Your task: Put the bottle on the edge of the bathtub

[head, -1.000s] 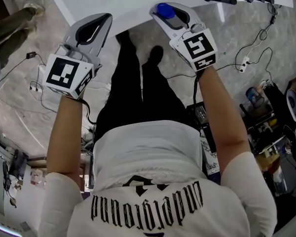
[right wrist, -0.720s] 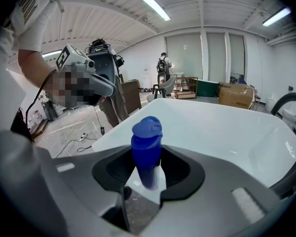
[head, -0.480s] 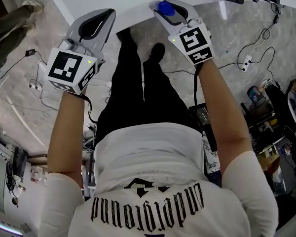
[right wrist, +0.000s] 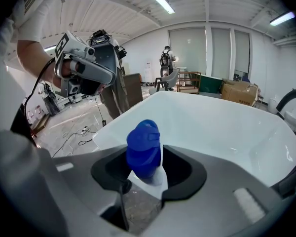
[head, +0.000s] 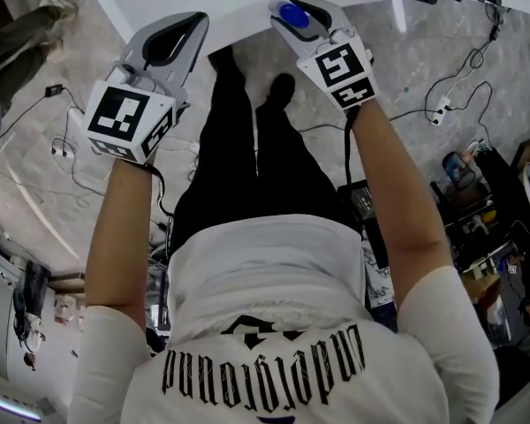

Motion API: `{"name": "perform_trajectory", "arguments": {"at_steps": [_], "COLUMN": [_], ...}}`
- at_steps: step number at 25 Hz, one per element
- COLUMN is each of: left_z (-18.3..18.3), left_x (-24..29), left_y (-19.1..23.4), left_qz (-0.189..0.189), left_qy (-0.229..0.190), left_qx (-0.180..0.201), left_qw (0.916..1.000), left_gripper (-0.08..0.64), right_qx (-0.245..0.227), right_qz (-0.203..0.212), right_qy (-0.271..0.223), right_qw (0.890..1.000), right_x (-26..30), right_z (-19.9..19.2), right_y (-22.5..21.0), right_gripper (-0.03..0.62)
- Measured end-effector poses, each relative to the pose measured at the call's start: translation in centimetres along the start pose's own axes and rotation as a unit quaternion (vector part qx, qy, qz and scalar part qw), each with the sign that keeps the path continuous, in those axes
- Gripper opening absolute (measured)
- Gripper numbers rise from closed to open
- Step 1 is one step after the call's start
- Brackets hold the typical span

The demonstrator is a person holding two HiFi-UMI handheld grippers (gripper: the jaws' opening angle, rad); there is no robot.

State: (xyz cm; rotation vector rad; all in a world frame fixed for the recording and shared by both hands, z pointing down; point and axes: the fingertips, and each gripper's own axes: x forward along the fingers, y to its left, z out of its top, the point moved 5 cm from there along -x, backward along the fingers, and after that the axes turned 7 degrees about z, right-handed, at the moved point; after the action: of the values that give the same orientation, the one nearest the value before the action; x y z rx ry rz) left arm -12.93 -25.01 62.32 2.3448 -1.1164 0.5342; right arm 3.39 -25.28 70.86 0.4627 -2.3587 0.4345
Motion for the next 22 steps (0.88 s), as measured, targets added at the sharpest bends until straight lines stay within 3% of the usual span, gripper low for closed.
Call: {"name": "perform_trajectory", "arguments": {"at_steps": [8,22], "left_z": [0.2,2.7], "left_x": [-0.7,-1.7], "left_y": [0.3,-2.0], "left_qz": [0.003,0.019], "left_qy": [-0.002,-0.023], "left_qx": [0.003,0.011], "left_qw": [1.0,0.9995], "left_gripper": [0.008,0.008], "right_qx": [0.001,-0.004], "right_qz": [0.002,-0.002], "right_qy": [-0.001,-0.019], "right_qw": [1.0,1.0], "right_x": [0.3,-3.5], "right_z": [0.5,1.9], "right_y": [0.5,0.3], "right_gripper": [0.213,0.229]}}
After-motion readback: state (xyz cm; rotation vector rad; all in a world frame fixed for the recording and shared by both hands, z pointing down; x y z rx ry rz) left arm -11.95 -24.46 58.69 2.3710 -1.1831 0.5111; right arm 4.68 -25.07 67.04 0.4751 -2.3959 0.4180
